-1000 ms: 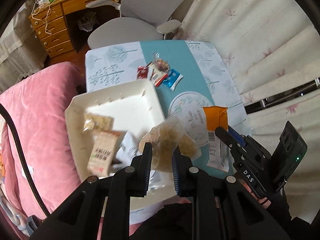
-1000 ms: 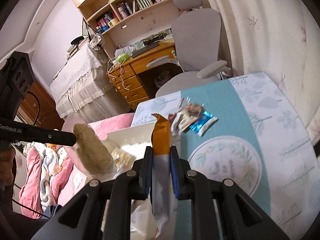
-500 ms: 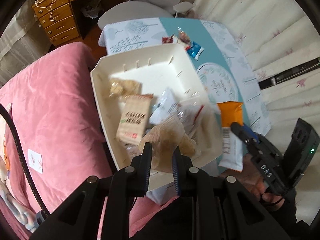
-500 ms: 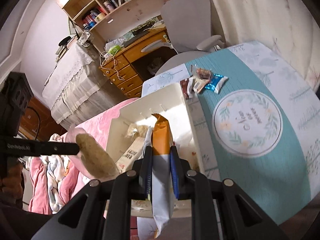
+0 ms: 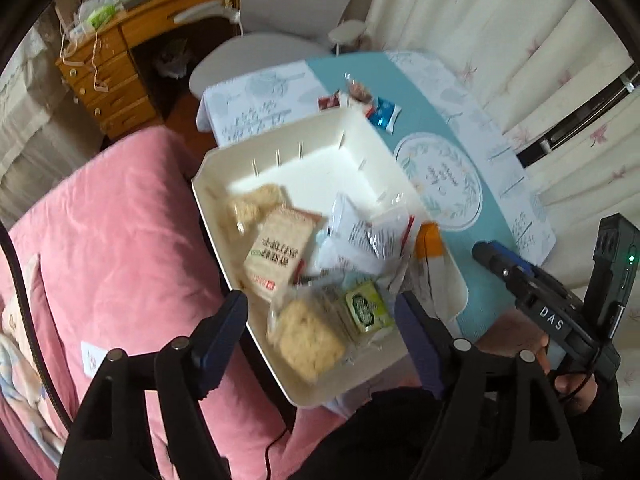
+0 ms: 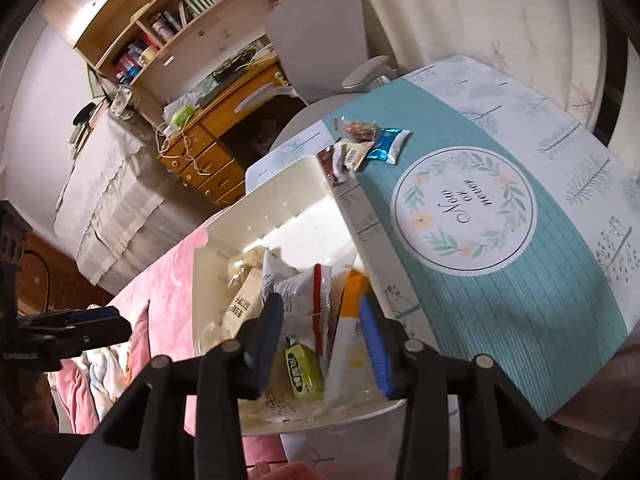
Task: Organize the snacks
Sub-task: 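Carry the pastry bag and orange-white bar over the white tray and release them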
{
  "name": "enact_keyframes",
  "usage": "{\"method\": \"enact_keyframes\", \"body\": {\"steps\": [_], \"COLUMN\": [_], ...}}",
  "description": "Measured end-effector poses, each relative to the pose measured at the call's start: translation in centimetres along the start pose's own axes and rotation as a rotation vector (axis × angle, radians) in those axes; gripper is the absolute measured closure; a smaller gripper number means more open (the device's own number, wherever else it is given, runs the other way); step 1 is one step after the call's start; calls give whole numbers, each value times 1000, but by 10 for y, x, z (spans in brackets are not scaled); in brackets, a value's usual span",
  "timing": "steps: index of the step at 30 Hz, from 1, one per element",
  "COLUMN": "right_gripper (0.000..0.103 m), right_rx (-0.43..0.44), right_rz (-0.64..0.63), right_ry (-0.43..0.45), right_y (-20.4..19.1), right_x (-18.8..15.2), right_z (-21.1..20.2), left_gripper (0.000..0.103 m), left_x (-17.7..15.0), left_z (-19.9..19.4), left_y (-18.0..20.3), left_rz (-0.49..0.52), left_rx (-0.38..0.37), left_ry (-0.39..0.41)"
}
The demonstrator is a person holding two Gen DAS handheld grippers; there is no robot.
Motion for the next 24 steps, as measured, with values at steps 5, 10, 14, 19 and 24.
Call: {"method": "enact_keyframes", "body": {"steps": [5,10,14,19,24], "right_gripper": [62,62,62,62,59], "right_rx": [-24,-50,-72,-89,-86], "right_rz": [10,26,51,90,131], "right_ry": [-30,-63,-82,-121,-162], "right_y": [3,12,24,44,68], "right_x": [-2,-5,-5,-3,6], "right_z": [3,4,2,5,11], "left_gripper": [25,23,19,19,19], "left_x": [6,13,19,25,40], "left_z": [-4,5,21,42,56], "left_y": [4,11,19,26,38], "left_rz": [13,4,-2,-41,-64], "left_rx": [-21,-41,-27,-35,-21], "left_ry": [61,80,41,-27,-57]}}
Point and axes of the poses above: each gripper's, at about its wrist camera, not at the fingertips, and z roughly the way its jaws point, y to its right, x to its top, the point moved 3 cm from there along z, roughly the way its jaws point, and after that the axes turned 10 degrees about x, right-handed, at the moved point
